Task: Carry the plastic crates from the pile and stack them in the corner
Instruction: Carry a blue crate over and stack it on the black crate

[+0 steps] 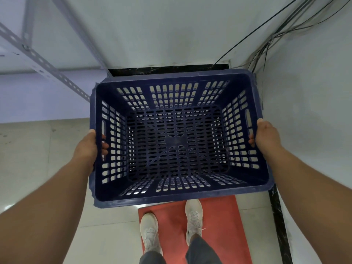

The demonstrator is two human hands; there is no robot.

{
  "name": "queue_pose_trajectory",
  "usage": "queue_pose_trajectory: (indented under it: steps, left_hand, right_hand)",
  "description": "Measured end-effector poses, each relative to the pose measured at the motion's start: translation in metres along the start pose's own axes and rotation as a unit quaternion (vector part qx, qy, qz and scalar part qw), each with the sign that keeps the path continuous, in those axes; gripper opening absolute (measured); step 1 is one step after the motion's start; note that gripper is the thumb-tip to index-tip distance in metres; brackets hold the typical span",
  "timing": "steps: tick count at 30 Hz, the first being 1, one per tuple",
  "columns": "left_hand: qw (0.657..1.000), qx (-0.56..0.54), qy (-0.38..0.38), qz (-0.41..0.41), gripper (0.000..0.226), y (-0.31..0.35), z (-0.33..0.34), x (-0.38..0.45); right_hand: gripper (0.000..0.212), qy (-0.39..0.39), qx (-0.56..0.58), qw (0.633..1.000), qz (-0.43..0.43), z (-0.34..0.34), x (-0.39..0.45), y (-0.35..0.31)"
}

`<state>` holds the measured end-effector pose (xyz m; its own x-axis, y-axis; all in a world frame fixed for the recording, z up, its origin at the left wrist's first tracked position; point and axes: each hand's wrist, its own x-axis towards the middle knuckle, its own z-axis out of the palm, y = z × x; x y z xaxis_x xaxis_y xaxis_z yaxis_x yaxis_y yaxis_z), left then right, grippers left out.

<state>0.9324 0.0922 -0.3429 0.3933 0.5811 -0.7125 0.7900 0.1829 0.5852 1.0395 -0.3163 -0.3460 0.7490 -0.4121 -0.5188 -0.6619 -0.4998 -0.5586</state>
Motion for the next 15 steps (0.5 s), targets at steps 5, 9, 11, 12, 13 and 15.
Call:
queue_pose_trajectory:
  steps: [5, 9, 11, 12, 13, 15]
  left_hand:
    - [0.985, 0.140, 0.105, 0.011, 0.043, 0.013, 0.008, -0.003]
    - [0.968, 0.220, 0.117, 0.017, 0.048, 0.017, 0.012, -0.029]
    - [0.962, 0.243, 0.096, 0.078, 0.049, 0.013, 0.009, -0.048]
    - [0.960, 0.241, 0.081, 0.113, 0.047, 0.013, 0.009, -0.061]
    - [0.960, 0.230, 0.060, 0.147, 0.044, 0.013, 0.010, -0.074]
    - [0.956, 0.212, 0.008, 0.203, 0.042, 0.013, 0.011, -0.104]
  right_hand:
    - [0.042, 0.030, -0.149, 0.988, 0.024, 0.003, -0.009, -0.018]
    - [0.051, 0.061, -0.194, 0.976, 0.079, 0.010, -0.030, -0.036]
    - [0.056, 0.044, -0.220, 0.974, 0.040, 0.013, -0.051, -0.036]
    - [0.056, 0.036, -0.226, 0.973, 0.011, 0.013, -0.063, -0.036]
    - [0.055, 0.033, -0.223, 0.974, -0.013, 0.013, -0.075, -0.036]
    - [0.051, 0.020, -0.202, 0.978, -0.041, 0.015, -0.097, -0.036]
